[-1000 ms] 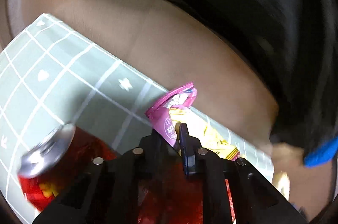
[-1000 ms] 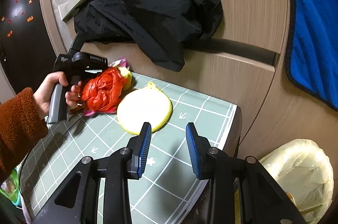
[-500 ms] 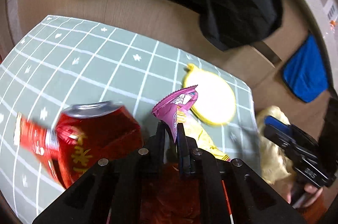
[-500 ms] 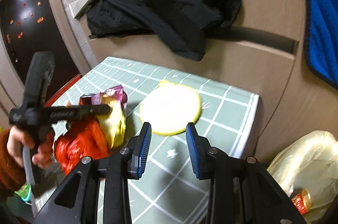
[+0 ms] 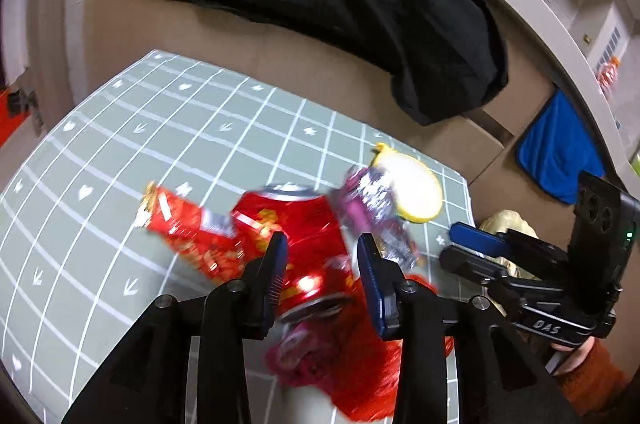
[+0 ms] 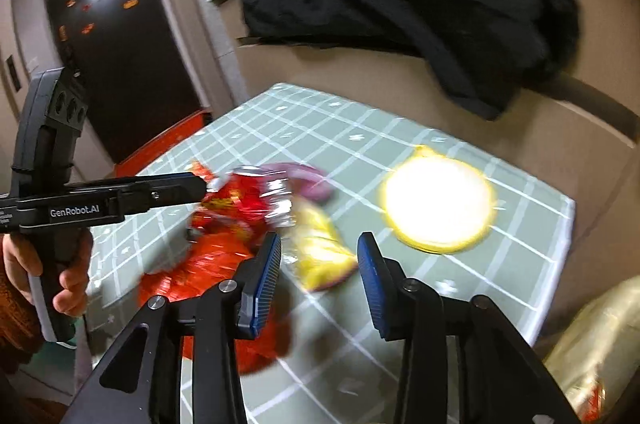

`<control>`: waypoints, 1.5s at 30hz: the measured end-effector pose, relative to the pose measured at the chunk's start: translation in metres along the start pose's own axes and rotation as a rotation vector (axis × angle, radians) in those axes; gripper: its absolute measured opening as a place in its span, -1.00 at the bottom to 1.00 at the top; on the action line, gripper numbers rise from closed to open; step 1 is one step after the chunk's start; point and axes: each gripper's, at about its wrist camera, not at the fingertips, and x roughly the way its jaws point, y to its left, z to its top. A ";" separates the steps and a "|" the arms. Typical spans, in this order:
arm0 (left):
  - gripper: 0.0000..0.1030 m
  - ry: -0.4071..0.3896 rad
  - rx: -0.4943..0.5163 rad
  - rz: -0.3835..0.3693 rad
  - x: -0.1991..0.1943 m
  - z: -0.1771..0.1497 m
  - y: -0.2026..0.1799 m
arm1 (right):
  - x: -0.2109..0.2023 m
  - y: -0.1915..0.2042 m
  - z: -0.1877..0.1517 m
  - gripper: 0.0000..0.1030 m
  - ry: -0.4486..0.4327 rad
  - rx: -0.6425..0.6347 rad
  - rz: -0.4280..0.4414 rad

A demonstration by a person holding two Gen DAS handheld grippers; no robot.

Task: Collect trash

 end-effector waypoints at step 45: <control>0.02 0.113 0.199 0.069 0.019 -0.073 -0.087 | -0.097 -0.032 -0.048 -0.66 -0.104 0.062 -0.185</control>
